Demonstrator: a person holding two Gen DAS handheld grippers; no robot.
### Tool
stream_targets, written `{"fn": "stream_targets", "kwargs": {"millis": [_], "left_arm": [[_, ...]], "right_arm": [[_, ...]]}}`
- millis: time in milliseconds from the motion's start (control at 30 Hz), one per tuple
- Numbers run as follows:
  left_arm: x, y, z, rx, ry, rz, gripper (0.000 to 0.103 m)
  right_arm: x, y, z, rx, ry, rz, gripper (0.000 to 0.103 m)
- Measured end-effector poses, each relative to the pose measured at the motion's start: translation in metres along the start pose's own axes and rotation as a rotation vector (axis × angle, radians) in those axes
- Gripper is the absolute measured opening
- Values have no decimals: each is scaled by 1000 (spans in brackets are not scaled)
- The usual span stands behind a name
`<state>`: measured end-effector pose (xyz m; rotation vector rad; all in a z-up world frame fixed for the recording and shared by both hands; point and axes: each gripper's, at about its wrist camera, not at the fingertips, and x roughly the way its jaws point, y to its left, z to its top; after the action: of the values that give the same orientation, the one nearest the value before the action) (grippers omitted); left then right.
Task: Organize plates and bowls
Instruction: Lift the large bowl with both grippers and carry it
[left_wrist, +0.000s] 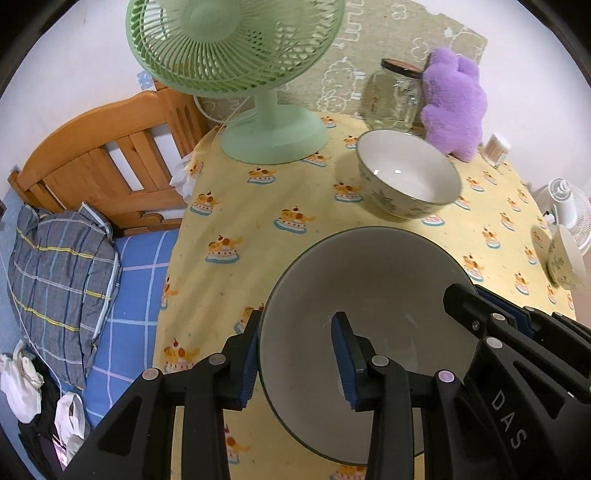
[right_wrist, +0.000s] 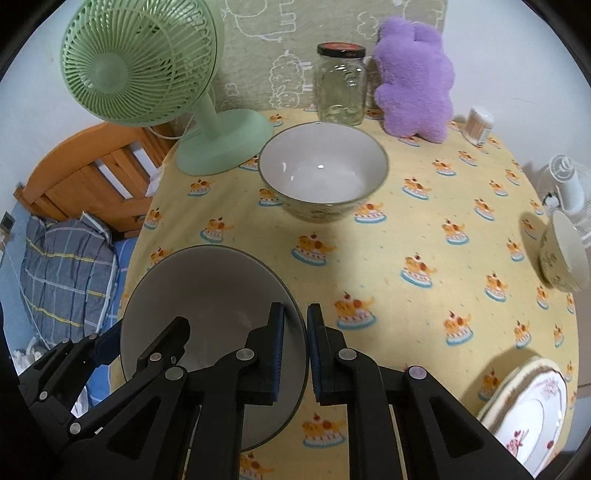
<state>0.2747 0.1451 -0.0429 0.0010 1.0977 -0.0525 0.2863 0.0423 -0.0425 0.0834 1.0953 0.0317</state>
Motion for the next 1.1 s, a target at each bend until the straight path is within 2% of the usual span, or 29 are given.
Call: {"fn": "stream_targets", "kwargs": {"millis": [600, 867, 1100], "left_arm": [[-62, -44, -53, 87, -35, -51, 36], [-74, -65, -80, 100, -23, -52, 36], [-67, -83, -102, 88, 13, -47, 36]], "right_arm": [[-79, -35, -65, 83, -54, -60, 16], [-96, -54, -95, 96, -42, -66, 16], [-94, -74, -118, 104, -15, -61, 16]]}}
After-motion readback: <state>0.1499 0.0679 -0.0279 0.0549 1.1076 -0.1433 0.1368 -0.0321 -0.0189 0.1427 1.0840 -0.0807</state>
